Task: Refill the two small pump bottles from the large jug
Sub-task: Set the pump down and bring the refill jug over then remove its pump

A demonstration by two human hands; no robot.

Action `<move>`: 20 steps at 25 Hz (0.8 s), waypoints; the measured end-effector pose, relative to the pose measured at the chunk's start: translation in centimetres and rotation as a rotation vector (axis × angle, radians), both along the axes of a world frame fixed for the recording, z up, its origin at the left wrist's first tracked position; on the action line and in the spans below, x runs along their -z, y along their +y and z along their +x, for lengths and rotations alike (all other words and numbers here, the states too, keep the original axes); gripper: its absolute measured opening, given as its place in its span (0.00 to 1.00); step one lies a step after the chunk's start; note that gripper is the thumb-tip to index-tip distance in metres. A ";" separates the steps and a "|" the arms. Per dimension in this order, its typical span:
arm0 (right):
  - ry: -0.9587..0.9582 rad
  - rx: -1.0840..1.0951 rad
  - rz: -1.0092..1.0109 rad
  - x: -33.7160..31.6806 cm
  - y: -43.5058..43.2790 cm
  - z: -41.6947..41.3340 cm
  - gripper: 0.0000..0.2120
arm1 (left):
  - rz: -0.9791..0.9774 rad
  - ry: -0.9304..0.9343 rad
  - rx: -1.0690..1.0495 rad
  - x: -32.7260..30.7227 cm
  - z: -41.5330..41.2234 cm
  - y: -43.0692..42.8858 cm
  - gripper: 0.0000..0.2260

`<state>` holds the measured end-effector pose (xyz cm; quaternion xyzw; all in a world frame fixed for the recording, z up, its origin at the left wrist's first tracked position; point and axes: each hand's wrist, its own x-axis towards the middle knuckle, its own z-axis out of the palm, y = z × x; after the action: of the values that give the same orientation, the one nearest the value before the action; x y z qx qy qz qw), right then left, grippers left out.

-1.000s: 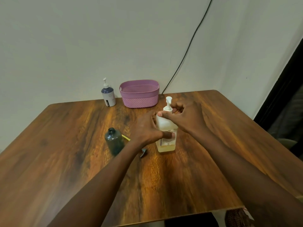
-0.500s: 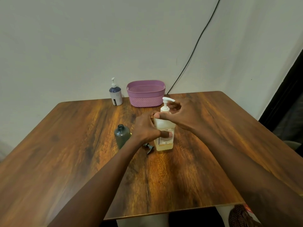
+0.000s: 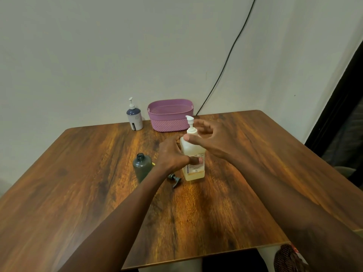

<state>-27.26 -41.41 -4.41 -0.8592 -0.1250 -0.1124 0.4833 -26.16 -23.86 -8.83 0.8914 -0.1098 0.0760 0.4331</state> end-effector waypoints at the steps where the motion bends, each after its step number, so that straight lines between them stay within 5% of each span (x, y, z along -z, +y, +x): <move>1: -0.069 0.117 -0.091 0.2 0.1 0.1 0.30 | 0.021 -0.015 -0.001 -0.1 -0.1 -0.2 0.36; 3: -0.134 0.236 -0.140 0.3 0.2 0.3 0.25 | 0.043 -0.025 -0.012 -0.3 -0.2 -0.5 0.35; 7: -0.117 0.051 -0.127 -0.4 -0.2 0.2 0.15 | 0.013 -0.005 -0.009 -0.2 0.1 -0.7 0.39; 10: -0.030 -0.074 -0.117 -0.4 -0.6 -0.3 0.17 | 0.009 -0.009 -0.003 -0.2 0.3 -0.7 0.37; 14: -0.165 0.208 -0.334 0.4 0.0 0.1 0.30 | 0.055 -0.031 -0.002 0.0 0.1 -1.1 0.35; 20: -0.114 0.098 -0.164 0.5 0.2 0.7 0.15 | -0.011 0.000 0.007 0.4 0.5 -1.4 0.37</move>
<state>-26.58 -41.23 -4.91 -0.8931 -0.1189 -0.1738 0.3974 -25.70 -25.24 -9.27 0.8885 -0.1124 0.0751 0.4384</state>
